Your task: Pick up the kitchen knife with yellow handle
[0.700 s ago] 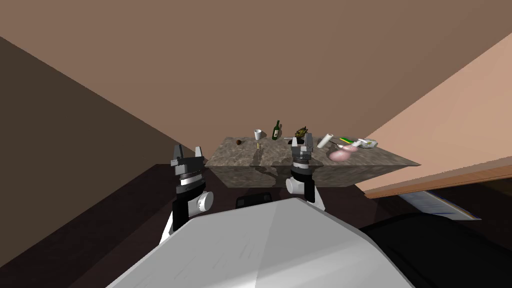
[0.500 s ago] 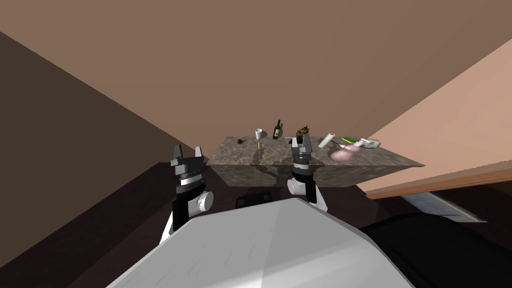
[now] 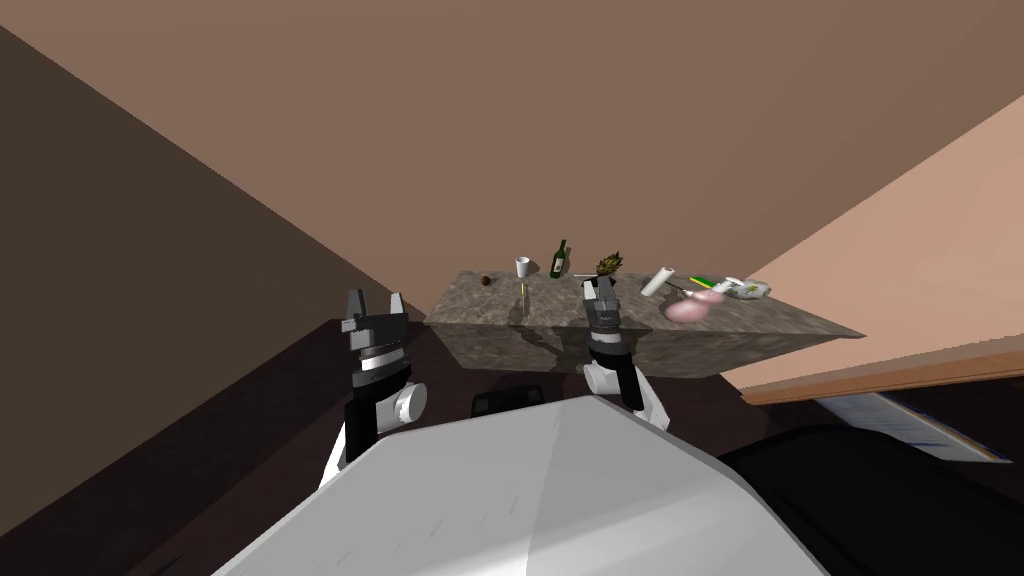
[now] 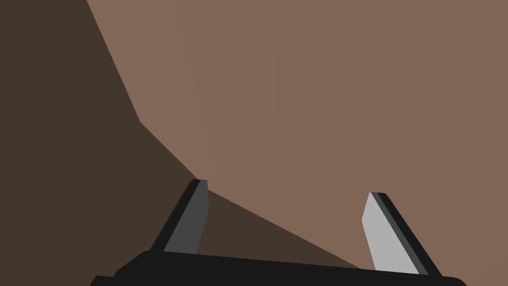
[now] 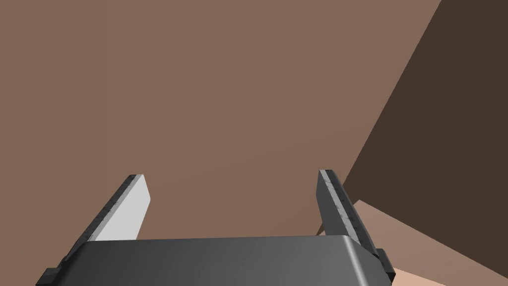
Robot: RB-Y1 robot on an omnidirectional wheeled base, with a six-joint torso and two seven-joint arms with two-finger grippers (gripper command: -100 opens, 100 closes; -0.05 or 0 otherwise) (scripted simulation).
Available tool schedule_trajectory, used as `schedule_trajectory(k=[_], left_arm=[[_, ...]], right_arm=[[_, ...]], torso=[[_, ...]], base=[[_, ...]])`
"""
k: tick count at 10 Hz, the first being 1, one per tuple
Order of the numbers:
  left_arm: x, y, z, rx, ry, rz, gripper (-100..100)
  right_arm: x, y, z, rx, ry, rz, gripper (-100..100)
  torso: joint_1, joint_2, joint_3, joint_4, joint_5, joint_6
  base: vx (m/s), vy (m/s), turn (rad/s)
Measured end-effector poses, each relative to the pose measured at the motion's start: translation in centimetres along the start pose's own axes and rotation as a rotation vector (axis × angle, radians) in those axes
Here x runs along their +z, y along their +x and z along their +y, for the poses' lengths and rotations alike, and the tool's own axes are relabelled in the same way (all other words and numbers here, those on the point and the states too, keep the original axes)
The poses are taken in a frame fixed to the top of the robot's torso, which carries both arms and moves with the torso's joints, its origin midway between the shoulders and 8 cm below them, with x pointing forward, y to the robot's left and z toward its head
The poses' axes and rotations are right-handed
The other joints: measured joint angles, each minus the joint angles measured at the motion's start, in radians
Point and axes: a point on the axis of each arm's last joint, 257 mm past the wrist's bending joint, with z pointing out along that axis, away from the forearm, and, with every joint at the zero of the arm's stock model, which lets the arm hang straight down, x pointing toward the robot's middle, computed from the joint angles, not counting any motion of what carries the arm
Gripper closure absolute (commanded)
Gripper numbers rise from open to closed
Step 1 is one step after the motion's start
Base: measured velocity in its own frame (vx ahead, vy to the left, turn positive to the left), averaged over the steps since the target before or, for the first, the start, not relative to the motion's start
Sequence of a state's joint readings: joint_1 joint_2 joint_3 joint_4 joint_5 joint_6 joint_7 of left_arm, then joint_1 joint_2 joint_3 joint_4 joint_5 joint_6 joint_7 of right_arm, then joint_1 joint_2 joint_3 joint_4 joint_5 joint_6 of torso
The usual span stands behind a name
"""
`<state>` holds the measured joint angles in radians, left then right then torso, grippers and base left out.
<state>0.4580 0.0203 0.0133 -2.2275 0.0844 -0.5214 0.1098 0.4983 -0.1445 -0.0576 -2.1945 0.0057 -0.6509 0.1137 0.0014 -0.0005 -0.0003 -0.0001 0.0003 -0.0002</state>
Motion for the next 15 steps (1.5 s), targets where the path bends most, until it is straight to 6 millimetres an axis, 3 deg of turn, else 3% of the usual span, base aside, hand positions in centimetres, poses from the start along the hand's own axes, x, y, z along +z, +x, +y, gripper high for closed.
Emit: schedule_trajectory(k=[7, 13, 15], left_arm=[[0.0, 0.0, 0.0, 0.000, 0.000, 0.000, 0], [0.0, 0.0, 0.0, 0.000, 0.000, 0.000, 0], [0.0, 0.0, 0.0, 0.000, 0.000, 0.000, 0]], right_arm=[[0.0, 0.1, 0.0, -0.002, 0.000, 0.004, -100], [-1.5, 1.3, -4.4, -0.288, 0.063, 0.196, -100], [-1.8, 1.4, -4.8, -0.331, 0.068, 0.222, -100]], torso=[[-0.002, 0.001, 0.001, 0.000, 0.000, 0.000], [-0.003, 0.000, 0.000, 0.000, -0.001, 0.000], [-0.002, 0.001, 0.000, 0.000, 0.000, 0.000]], base=[[0.000, -0.003, 0.008], [0.011, -0.004, 0.166], [0.006, 0.006, 0.039]])
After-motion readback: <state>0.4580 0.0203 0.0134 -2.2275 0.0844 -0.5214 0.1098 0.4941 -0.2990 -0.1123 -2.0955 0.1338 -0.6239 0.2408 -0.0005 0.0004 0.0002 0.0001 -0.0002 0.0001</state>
